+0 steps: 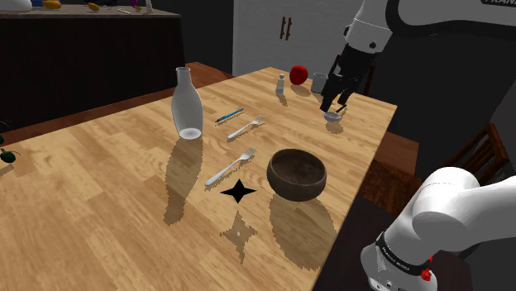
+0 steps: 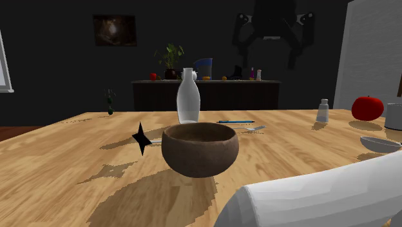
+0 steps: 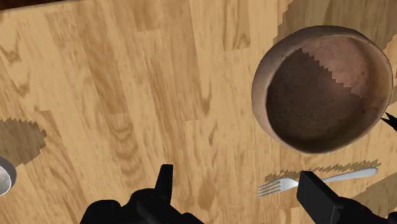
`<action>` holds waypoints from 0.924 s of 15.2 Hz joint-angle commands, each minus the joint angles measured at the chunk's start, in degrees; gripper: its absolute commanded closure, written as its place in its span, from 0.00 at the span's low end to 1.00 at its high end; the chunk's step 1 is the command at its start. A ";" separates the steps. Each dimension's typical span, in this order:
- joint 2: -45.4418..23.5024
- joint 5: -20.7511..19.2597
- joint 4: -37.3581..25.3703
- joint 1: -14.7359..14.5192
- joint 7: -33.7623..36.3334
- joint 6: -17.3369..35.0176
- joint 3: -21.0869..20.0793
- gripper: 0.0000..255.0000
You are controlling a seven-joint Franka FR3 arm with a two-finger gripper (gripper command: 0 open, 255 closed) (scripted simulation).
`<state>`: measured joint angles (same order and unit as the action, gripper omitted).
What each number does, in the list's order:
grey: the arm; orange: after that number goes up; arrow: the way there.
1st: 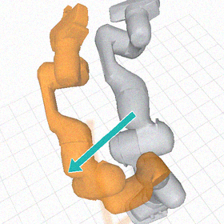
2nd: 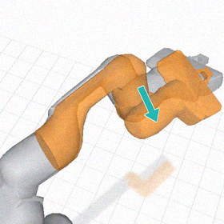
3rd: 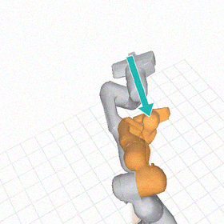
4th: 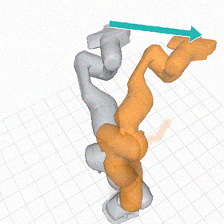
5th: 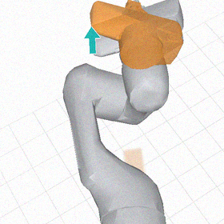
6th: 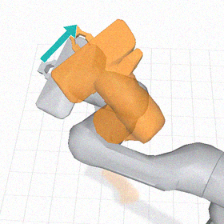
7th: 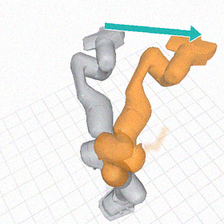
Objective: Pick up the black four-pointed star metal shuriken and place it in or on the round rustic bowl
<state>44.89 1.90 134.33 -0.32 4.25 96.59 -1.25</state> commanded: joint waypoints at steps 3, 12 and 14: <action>-2.05 0.72 0.36 -1.92 -1.86 2.58 -0.98 0.00; -11.50 3.49 0.85 -10.26 -10.27 13.25 -5.75 0.00; -13.58 3.99 0.78 -12.02 -12.14 15.41 -6.89 0.00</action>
<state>32.69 5.54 134.87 -11.34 -7.04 110.25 -7.35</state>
